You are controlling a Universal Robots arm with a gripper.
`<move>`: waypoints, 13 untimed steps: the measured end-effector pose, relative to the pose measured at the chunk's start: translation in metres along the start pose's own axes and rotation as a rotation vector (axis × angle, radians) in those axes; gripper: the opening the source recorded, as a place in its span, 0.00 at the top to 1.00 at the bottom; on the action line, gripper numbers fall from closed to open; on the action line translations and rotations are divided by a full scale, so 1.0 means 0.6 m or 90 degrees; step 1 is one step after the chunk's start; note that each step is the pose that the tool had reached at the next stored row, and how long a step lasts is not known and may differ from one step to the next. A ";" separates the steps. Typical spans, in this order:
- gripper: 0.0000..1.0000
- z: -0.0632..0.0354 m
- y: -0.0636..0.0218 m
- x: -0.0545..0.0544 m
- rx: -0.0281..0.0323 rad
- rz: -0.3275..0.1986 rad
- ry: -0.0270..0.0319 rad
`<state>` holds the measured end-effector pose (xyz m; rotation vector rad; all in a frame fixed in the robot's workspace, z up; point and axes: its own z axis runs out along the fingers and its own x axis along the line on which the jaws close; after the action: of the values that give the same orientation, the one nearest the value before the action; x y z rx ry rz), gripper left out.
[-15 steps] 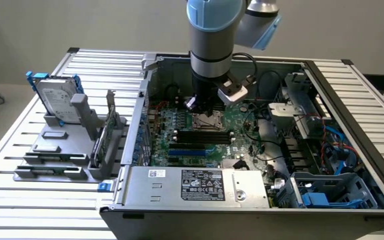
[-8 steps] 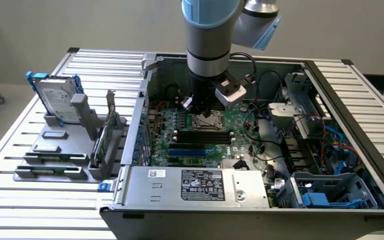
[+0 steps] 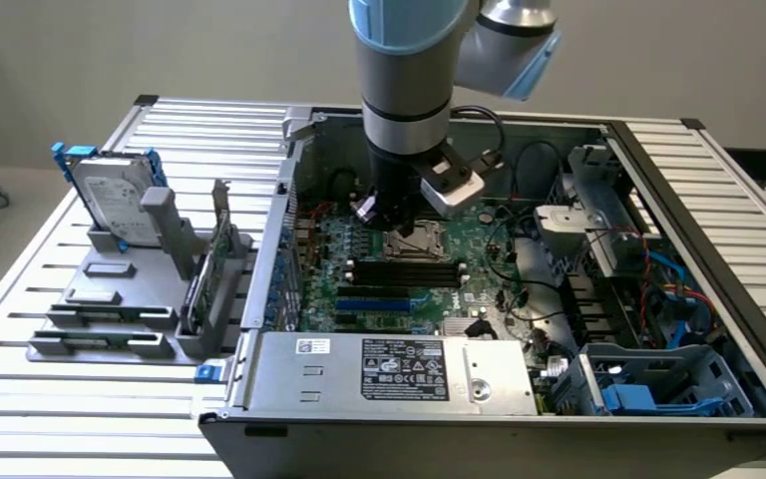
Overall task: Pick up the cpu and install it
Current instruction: 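Install the first cpu locking lever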
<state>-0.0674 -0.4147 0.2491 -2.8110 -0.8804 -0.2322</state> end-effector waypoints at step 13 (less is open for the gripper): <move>0.89 0.012 -0.013 -0.034 -0.0019 0.002 0.0013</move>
<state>-0.0874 -0.4180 0.2390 -2.8140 -0.8764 -0.2361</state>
